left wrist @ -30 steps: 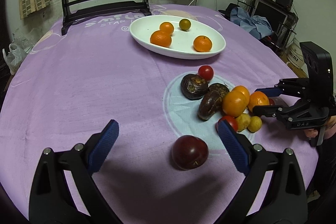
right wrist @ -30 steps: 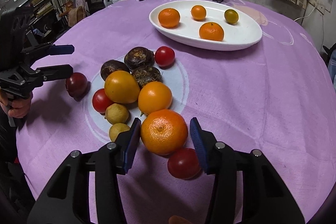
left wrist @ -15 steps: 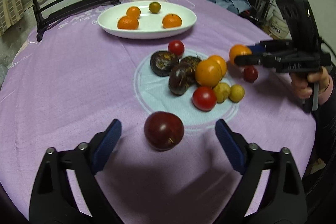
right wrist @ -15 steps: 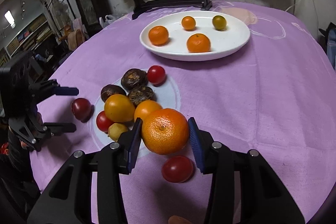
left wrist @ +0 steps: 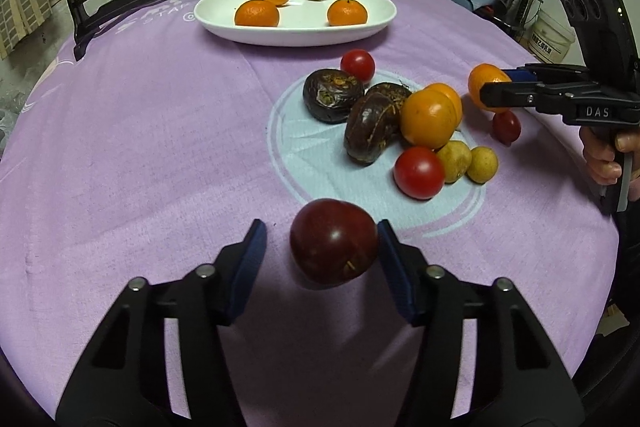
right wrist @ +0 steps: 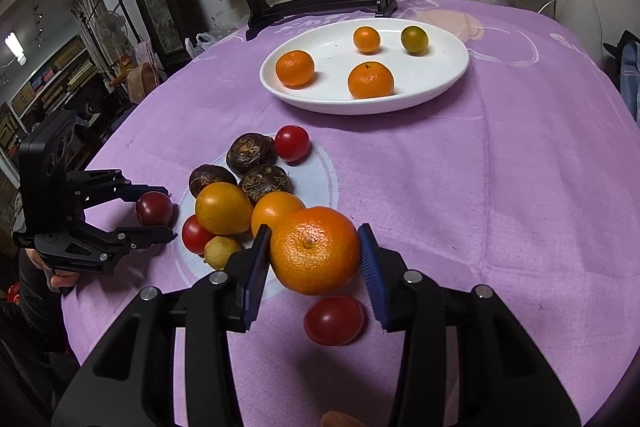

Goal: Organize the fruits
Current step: 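Grasp a mandarin with the right gripper while the left gripper grasps a dark red plum, then carry the mandarin and plum to the white plate and open both grippers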

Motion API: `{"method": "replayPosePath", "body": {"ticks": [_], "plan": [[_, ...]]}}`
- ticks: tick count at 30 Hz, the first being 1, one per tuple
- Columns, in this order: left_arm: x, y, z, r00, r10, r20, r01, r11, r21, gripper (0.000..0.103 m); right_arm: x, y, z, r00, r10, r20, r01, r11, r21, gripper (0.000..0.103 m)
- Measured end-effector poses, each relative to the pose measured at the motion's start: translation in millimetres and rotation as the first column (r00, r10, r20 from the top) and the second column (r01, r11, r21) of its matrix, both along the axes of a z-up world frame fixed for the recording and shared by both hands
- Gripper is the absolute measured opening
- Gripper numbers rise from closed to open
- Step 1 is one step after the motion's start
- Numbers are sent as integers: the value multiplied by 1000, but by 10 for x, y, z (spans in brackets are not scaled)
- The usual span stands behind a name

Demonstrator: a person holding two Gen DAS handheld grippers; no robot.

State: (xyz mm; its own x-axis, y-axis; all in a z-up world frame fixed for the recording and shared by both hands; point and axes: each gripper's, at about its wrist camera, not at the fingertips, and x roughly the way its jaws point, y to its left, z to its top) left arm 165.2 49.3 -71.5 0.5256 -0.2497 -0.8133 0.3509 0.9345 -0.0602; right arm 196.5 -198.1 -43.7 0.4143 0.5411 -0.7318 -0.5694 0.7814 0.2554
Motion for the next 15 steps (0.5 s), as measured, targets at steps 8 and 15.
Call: {"method": "replayPosePath", "body": {"ticks": [8, 15], "plan": [[14, -38, 21, 1000, -15, 5, 16, 1000, -15, 40, 90, -117, 27, 998, -62, -4, 62, 996, 57, 44], [81, -1, 153, 999, 23, 48, -21, 999, -35, 40, 230, -234, 168, 987, -156, 32, 149, 975, 166, 44]]}}
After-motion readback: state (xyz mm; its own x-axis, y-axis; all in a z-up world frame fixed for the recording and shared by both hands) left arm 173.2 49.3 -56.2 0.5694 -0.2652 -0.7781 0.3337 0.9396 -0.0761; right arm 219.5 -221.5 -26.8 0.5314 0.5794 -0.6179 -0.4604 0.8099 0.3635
